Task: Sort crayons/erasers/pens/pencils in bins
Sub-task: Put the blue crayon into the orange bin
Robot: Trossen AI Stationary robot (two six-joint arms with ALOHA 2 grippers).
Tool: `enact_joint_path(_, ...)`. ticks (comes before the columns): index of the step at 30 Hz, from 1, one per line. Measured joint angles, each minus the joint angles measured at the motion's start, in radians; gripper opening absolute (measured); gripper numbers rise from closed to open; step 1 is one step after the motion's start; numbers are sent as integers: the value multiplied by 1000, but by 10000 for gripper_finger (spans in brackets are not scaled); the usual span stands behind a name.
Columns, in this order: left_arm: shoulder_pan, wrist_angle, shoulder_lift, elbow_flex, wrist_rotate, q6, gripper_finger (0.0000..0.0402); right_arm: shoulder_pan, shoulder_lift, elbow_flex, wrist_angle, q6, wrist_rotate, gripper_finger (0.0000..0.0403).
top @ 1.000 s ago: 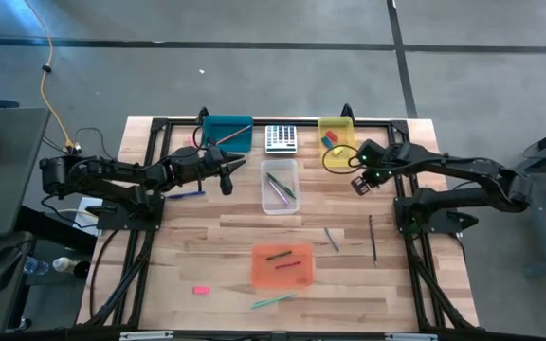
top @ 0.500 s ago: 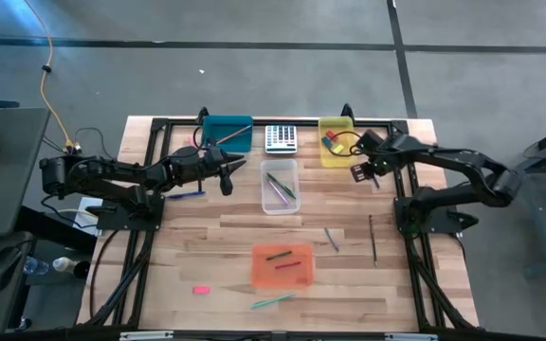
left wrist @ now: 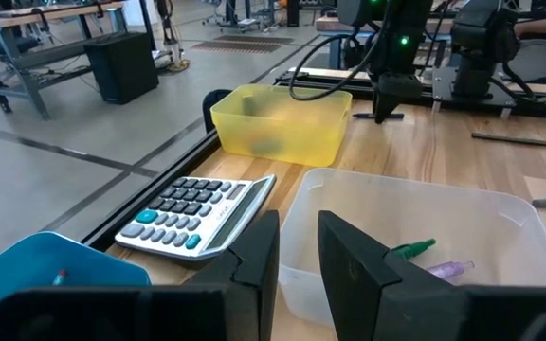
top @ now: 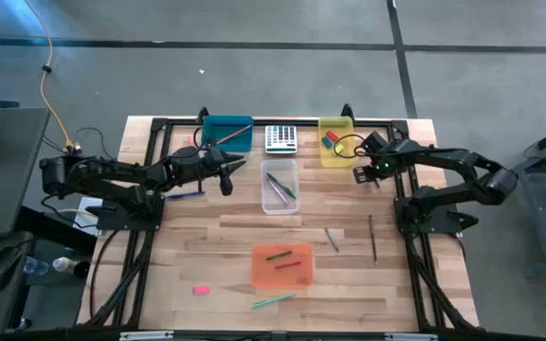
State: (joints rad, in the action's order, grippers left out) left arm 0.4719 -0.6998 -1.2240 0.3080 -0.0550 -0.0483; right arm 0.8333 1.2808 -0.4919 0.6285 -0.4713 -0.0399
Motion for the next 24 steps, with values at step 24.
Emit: enact_joint_path(24,0,-1,0,0,-3,-8,64,-265,-153,-69,85,-139,87,11)
